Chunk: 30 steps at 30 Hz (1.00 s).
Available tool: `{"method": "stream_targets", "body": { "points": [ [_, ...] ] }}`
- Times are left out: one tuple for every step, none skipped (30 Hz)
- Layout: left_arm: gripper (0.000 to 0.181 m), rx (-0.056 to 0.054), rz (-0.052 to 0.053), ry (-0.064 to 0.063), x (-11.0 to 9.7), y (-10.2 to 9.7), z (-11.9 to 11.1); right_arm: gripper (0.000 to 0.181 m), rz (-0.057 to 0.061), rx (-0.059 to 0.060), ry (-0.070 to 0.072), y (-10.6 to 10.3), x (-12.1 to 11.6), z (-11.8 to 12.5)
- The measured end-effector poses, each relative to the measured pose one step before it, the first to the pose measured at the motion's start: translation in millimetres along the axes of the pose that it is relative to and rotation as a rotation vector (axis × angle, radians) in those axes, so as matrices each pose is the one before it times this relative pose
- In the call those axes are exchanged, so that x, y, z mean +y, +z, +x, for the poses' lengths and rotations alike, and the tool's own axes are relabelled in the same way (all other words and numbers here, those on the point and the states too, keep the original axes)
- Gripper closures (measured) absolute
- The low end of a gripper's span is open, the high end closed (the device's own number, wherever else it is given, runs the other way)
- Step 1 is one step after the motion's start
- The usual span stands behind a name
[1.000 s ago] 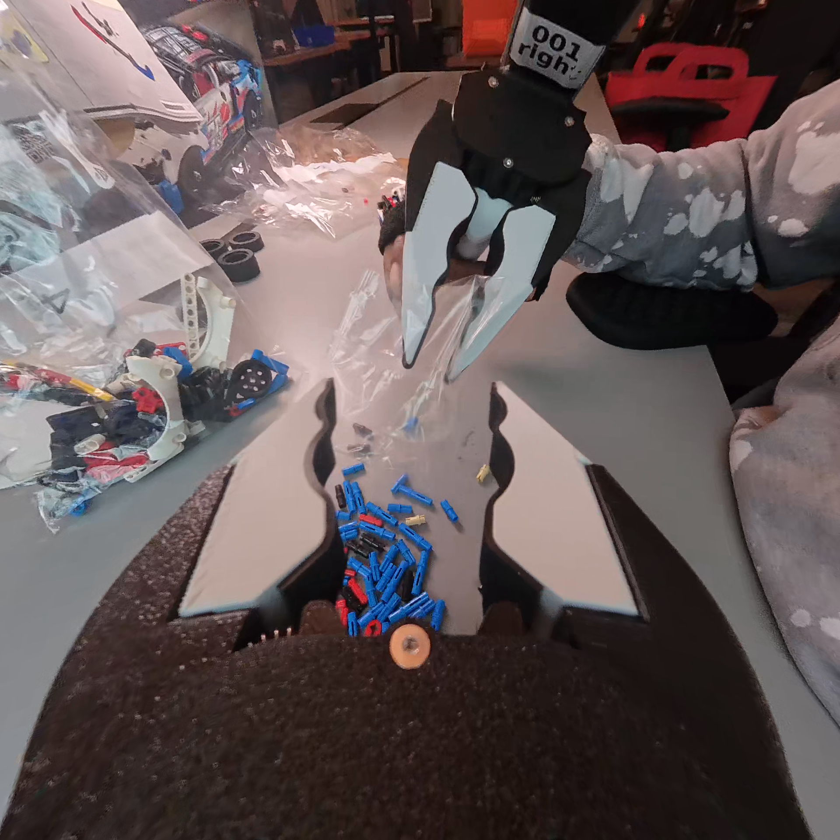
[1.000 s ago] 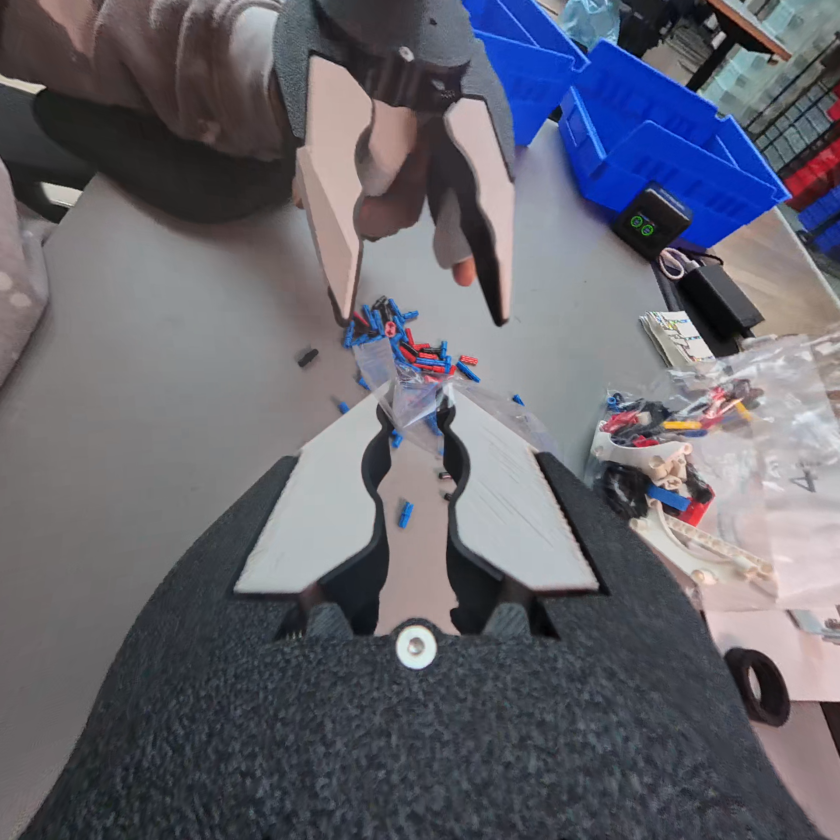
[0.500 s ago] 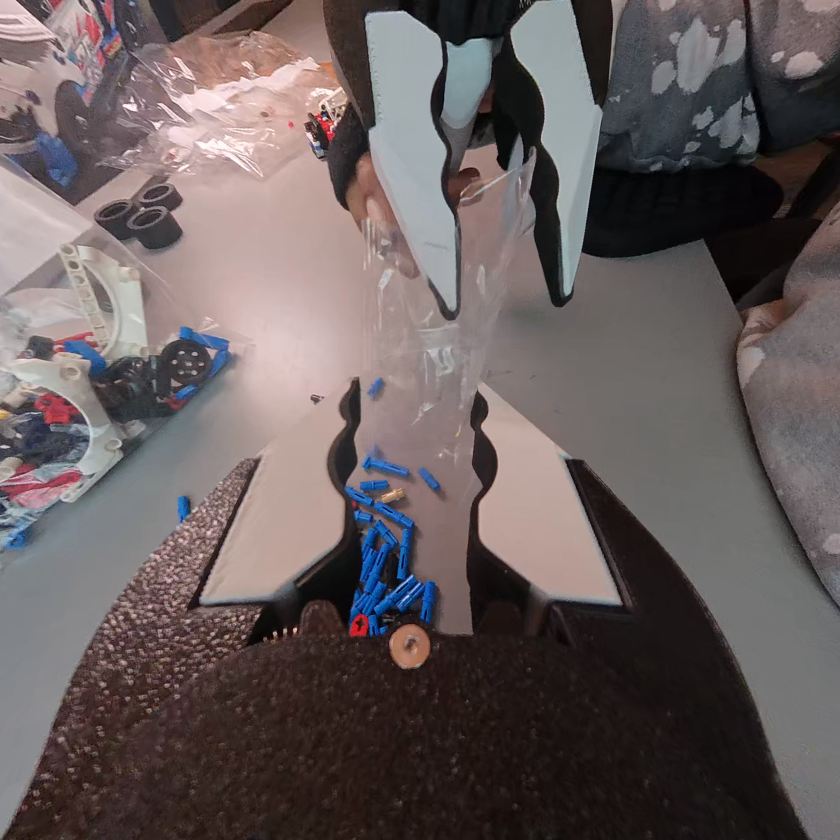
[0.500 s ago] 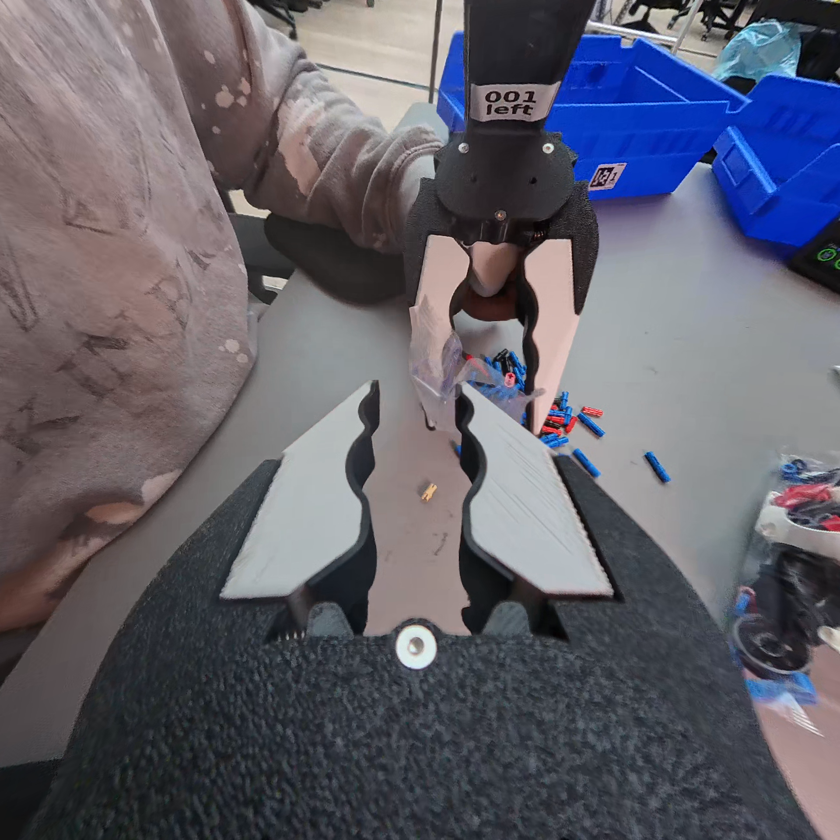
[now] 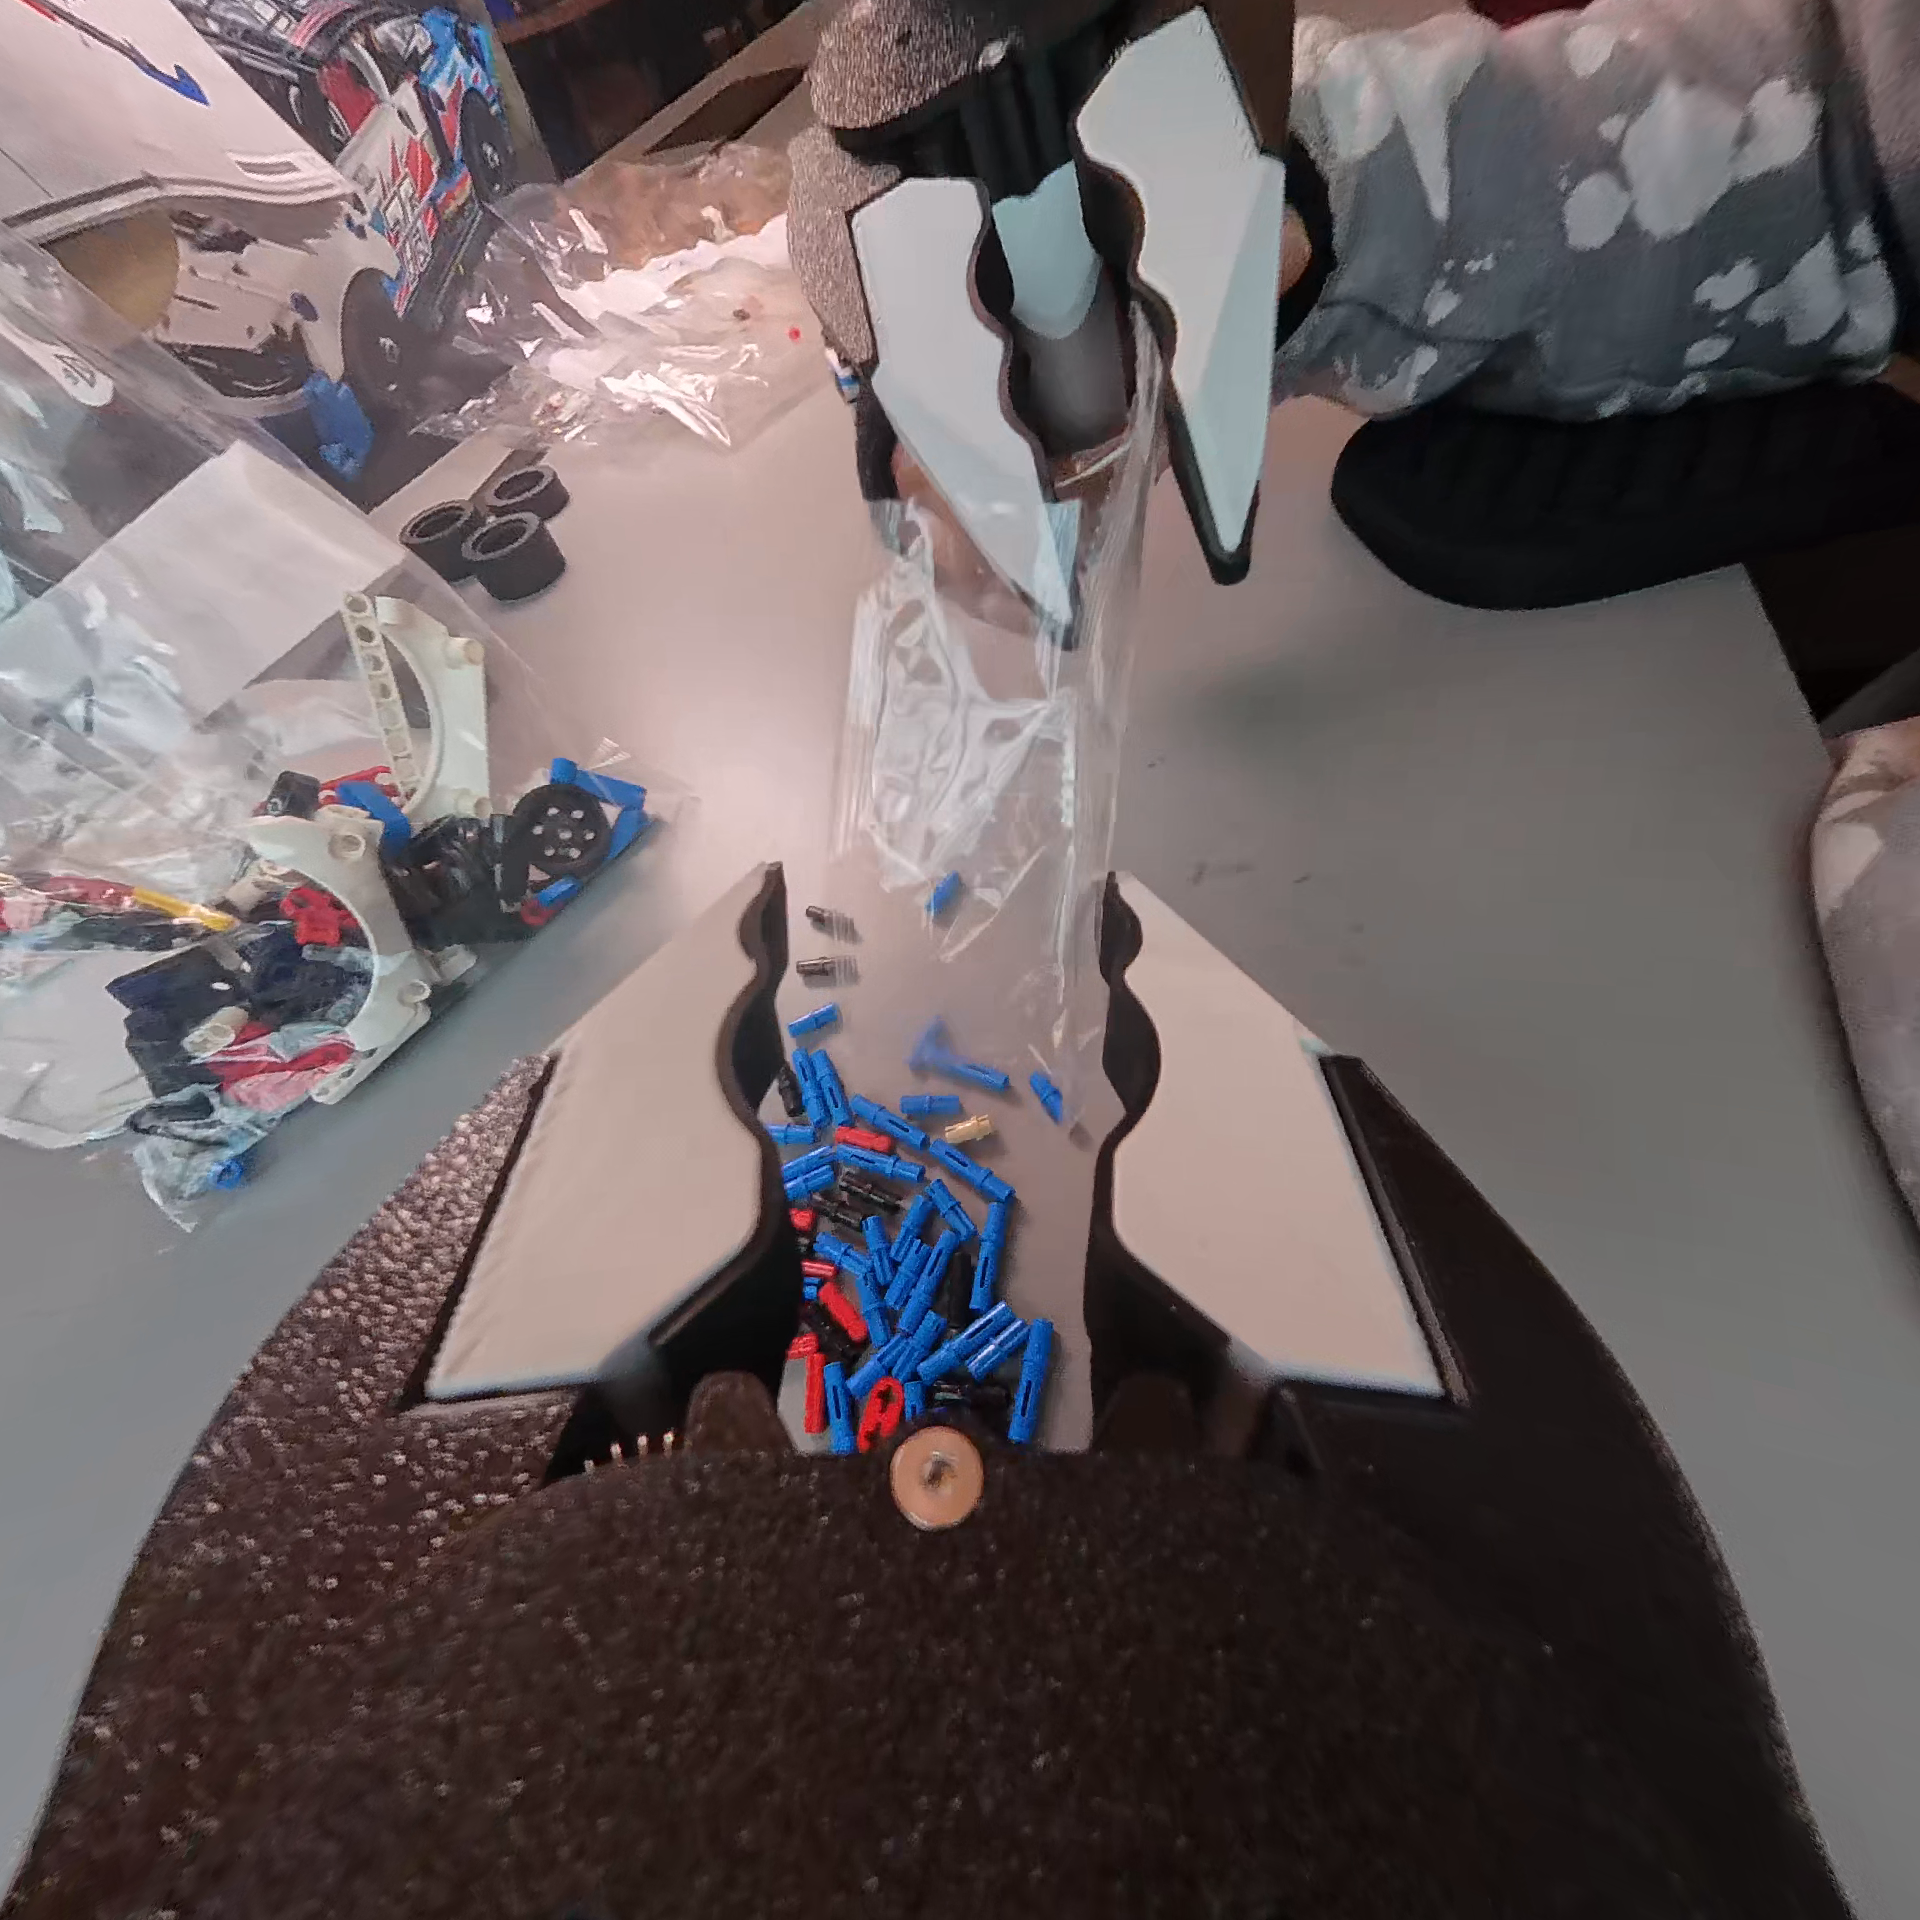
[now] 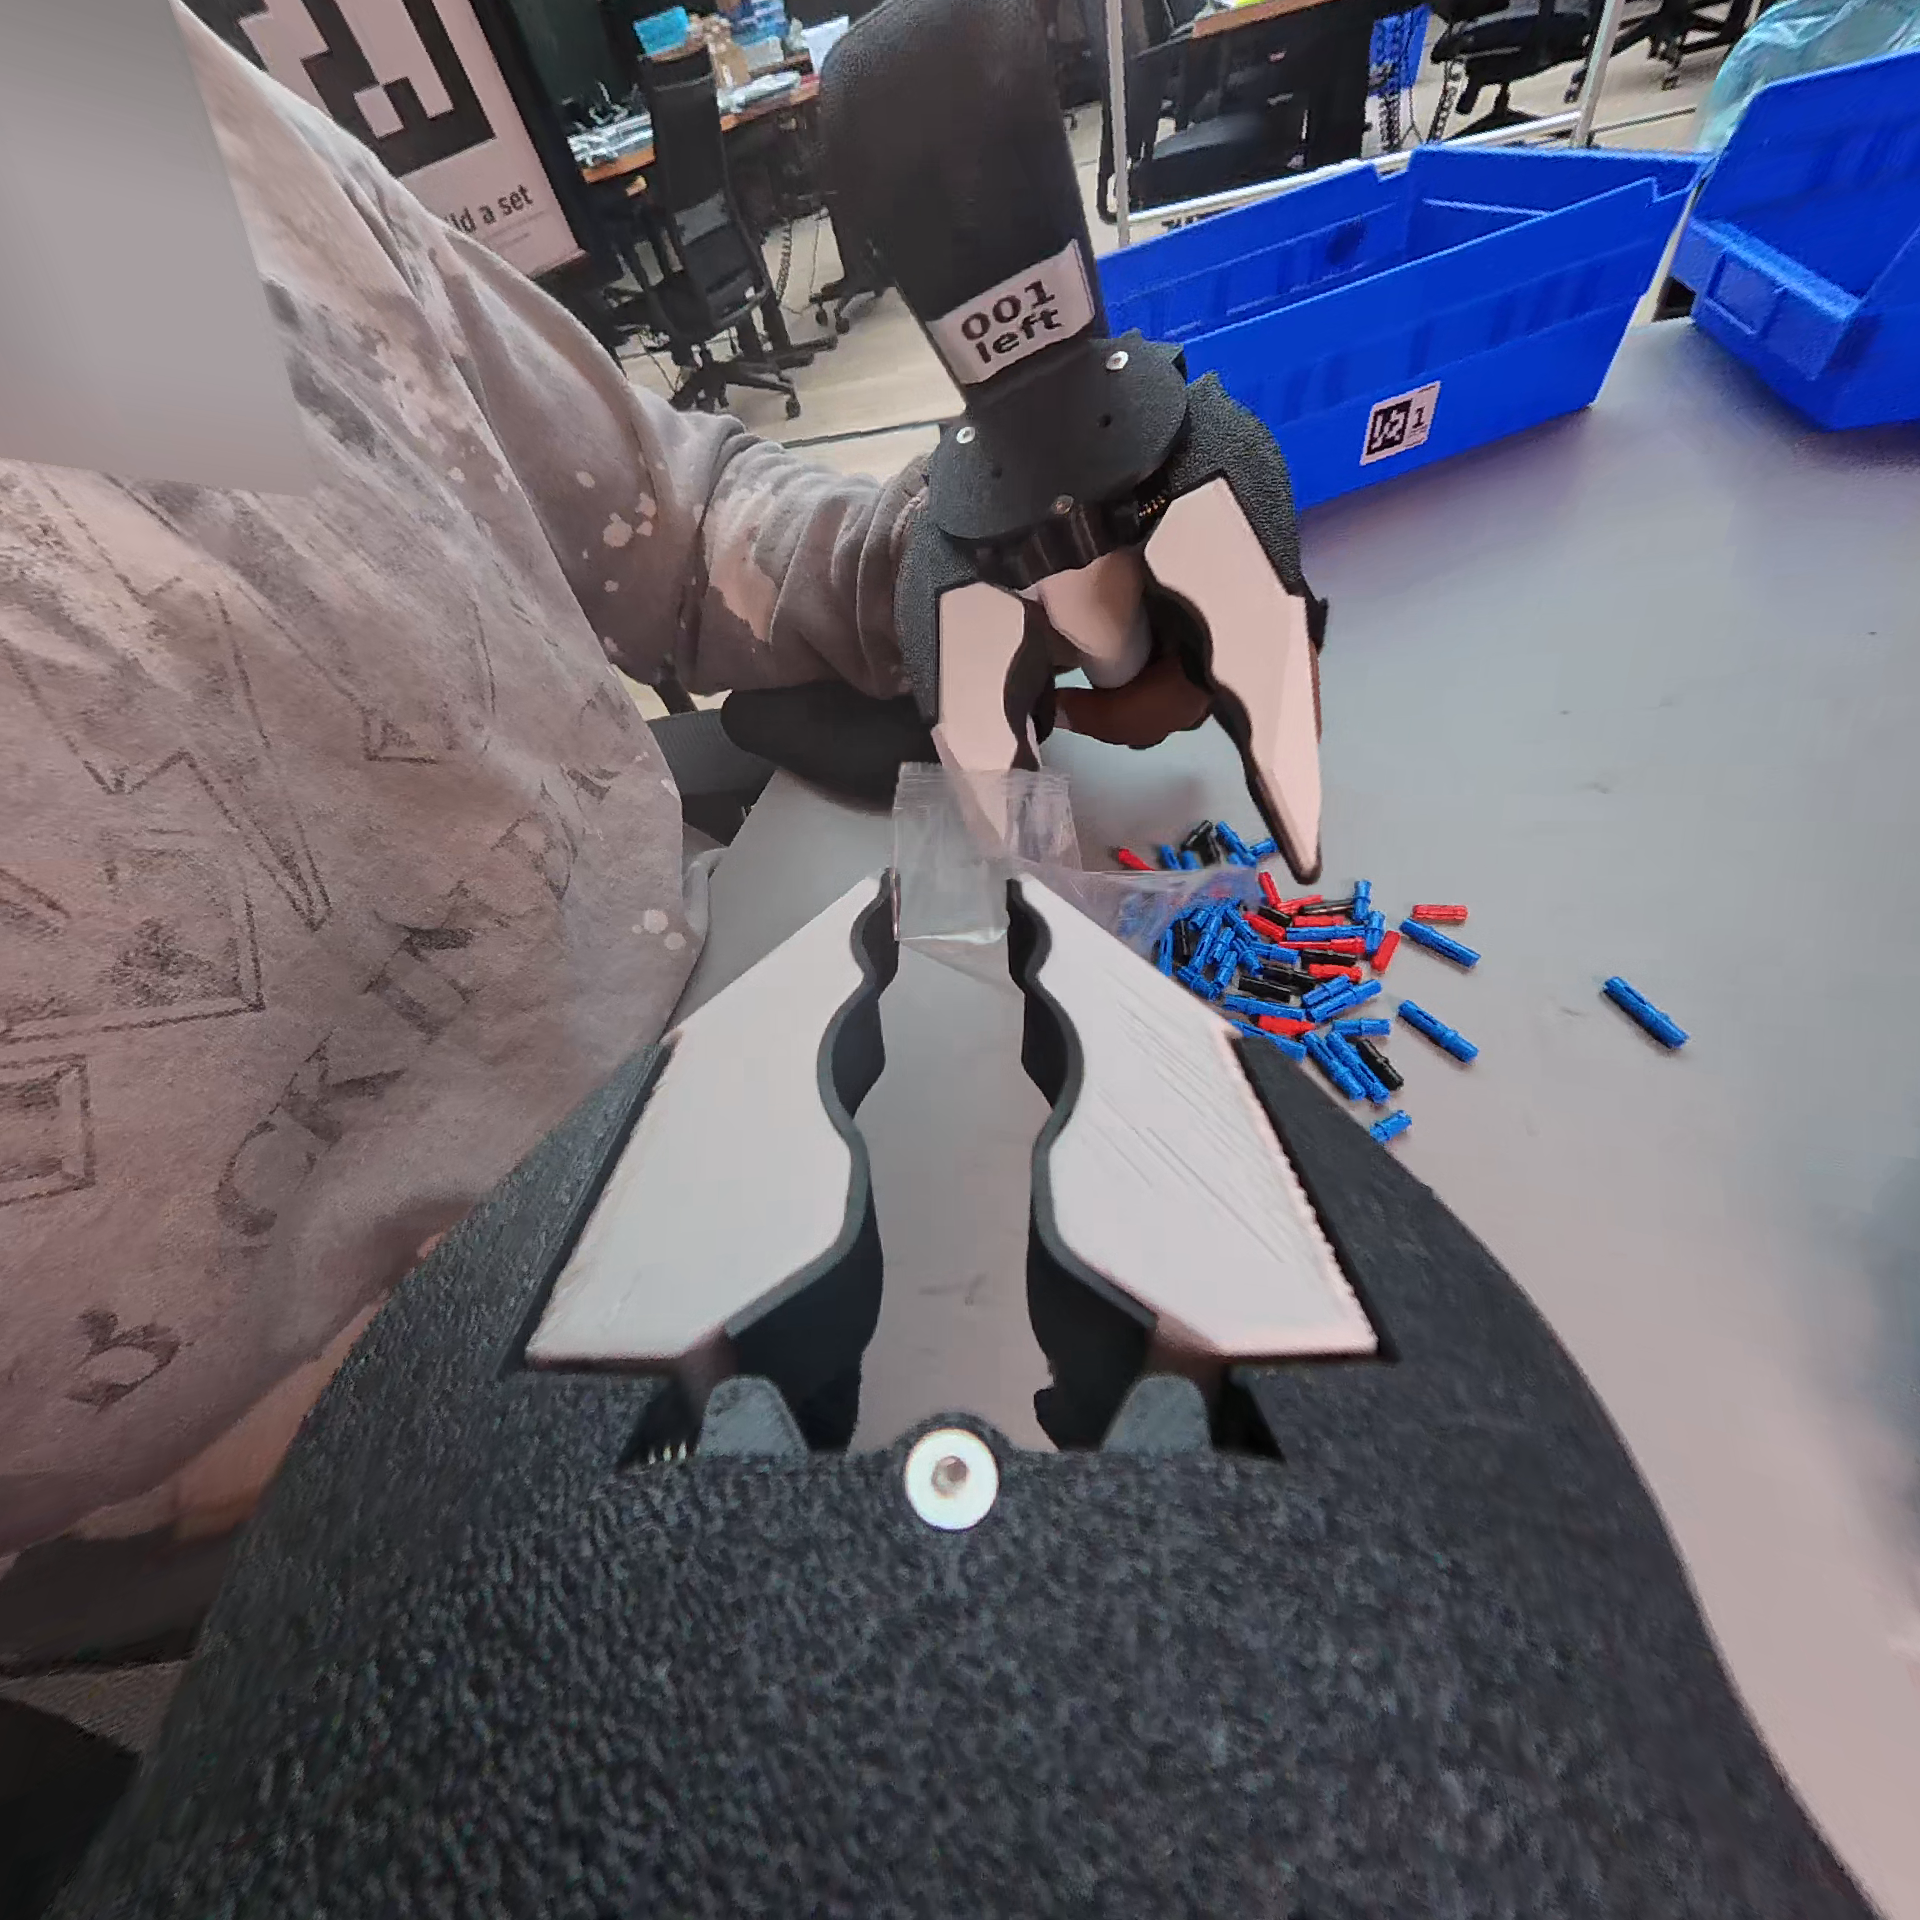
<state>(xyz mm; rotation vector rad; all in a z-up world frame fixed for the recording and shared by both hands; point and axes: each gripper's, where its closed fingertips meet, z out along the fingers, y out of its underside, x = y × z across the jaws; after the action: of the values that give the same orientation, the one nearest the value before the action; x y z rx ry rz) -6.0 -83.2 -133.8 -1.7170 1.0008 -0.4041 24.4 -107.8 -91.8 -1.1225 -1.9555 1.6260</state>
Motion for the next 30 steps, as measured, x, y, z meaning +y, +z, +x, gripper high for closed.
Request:
{"method": "stream_targets", "body": {
  "points": [
    [0.12, 0.0312, 0.0292, -0.024, -4.04, -3.33, 2.39, 0.161, 0.0063, 0.001, -0.0027, -1.06, -1.44, -0.03],
    [0.121, 0.0559, 0.0375, -0.0365, -5.24, -3.76, 5.33, 0.161, 0.005, -0.003, -0.0043, -0.57, -1.12, -0.91],
    [0.122, 0.067, 0.0368, -0.0486, -5.41, -3.75, 6.29, 0.161, 0.0048, -0.0017, -0.0024, -0.09, -0.98, -0.56],
    [0.122, 0.0333, 0.0327, -0.044, -4.91, -3.44, 1.53, 0.161, 0.0008, 0.0022, 0.0, 0.12, -0.14, 0.37],
    [0.124, -0.0016, 0.0252, -0.0213, -3.96, -3.11, -2.51, 0.162, -0.0026, 0.0058, -0.0007, 0.11, 0.55, 1.11],
    [0.125, -0.0093, 0.0102, -0.0013, -1.93, -2.67, -2.54, 0.164, -0.0016, 0.0058, -0.0023, -0.14, 0.63, 1.06],
    [0.128, -0.0121, -0.003, 0.0088, -0.1, -1.89, -2.14, 0.165, -0.0011, 0.0081, -0.0006, -0.45, 0.61, 1.51],
    [0.132, -0.0149, -0.0081, 0.0128, 0.77, -1.24, -1.91, 0.167, -0.0038, 0.0132, 0.0039, -0.59, 0.81, 2.73],
    [0.134, -0.0082, -0.0071, 0.0123, 0.77, -0.49, -0.43, 0.167, -0.0089, 0.017, 0.0063, -0.67, 1.45, 3.57],
    [0.137, -0.002, -0.0049, 0.0094, 0.45, 0.03, 0.63, 0.168, -0.0093, 0.0191, 0.006, -0.51, 1.36, 3.77],
    [0.14, -0.0018, -0.0023, 0.0078, 0.01, 0.48, 0.7, 0.171, -0.0176, 0.0236, 0.0072, -0.02, 2.59, 4.35],
    [0.144, -0.0022, -0.0045, 0.0067, 0.21, 0.64, 0.58, 0.172, -0.0281, 0.0316, 0.0076, 0.5, 4.05, 5.69],
    [0.147, -0.0001, -0.0063, 0.0057, 0.61, 0.72, 0.7, 0.172, -0.0332, 0.0304, 0.0062, 0.83, 5.31, 5.44],
    [0.149, 0.0041, -0.0045, 0.0036, 0.41, 0.66, 1.18, 0.172, -0.0301, 0.022, 0.0035, 1.19, 5.16, 3.9],
    [0.153, 0.0034, -0.0049, 0.0004, 0.6, 0.57, 0.9, 0.172, -0.0202, 0.0222, 0.0037, 1.41, 3.75, 3.75],
    [0.158, -0.0051, -0.0124, -0.0016, 1.72, 0.91, -0.7, 0.172, -0.012, 0.018, 0.0071, 1.5, 1.98, 3.18],
    [0.161, -0.0115, -0.0183, 0.0008, 2.89, 1.29, -1.65, 0.172, -0.0122, 0.0081, 0.009, 1.71, 1.54, 1.54],
    [0.164, -0.0168, -0.0193, 0.0021, 3.3, 1.79, -2.37, 0.172, -0.0077, 0.0046, 0.0041, 1.7, 0.46, 0.33],
    [0.168, -0.014, -0.0164, 0.0004, 2.96, 2.02, -1.94, 0.172, -0.0092, 0.0124, 0.0033, 1.66, 0.22, 1.08],
    [0.17, -0.0098, -0.0143, -0.0011, 2.66, 2.06, -1.18, 0.172, -0.0115, 0.0144, 0.002, 1.46, 0.25, 1.09],
    [0.174, -0.0081, -0.0144, 0.0018, 2.69, 1.84, -0.79, 0.172, -0.0051, 0.0051, -0.0038, 1.11, -0.81, -0.97],
    [0.178, -0.0085, -0.0118, 0.0073, 2.15, 1.46, -0.72, 0.172, -0.0021, 0.0099, -0.0053, 0.6, -1.27, -0.41],
    [0.181, -0.0076, -0.0065, 0.0111, 1.13, 0.49, -0.49, 0.171, -0.0014, 0.0204, -0.0046, -0.03, -1.43, 1.38],
    [0.181, -0.0055, 0.0025, 0.0094, -0.59, -0.53, -0.53, 0.169, -0.001, 0.0182, -0.0038, -0.66, -1.21, 1.6],
    [0.181, -0.0104, 0.0082, 0.0061, -1.63, -1.46, -1.74, 0.165, 0.0052, 0.0018, -0.0059, -1.17, -1.72, -0.75],
    [0.181, -0.0273, 0.0107, 0.0053, -1.99, -2.21, -4.84, 0.16, 0.004, -0.0096, -0.014, -1.18, -0.99, -2.78],
    [0.181, -0.0317, 0.0106, 0.0044, -1.75, -2.71, -5.91, 0.154, -0.0069, -0.0034, -0.0251, -0.59, 0.68, -2.43],
    [0.181, -0.0194, 0.011, 0.0019, -2.0, -2.67, -4.13, 0.149, -0.0101, 0.0107, -0.0366, 0.46, 1.18, -1.09],
    [0.181, -0.0128, 0.0126, 0.0044, -2.3, -2.22, -2.54, 0.144, -0.0041, 0.0157, -0.0411, 1.28, 0.0, -0.87],
    [0.181, -0.0097, 0.0137, 0.01, -2.31, -1.51, -1.21, 0.134, 0.0046, 0.0056, -0.0392, 1.88, -1.58, -2.93]
  ]
}}
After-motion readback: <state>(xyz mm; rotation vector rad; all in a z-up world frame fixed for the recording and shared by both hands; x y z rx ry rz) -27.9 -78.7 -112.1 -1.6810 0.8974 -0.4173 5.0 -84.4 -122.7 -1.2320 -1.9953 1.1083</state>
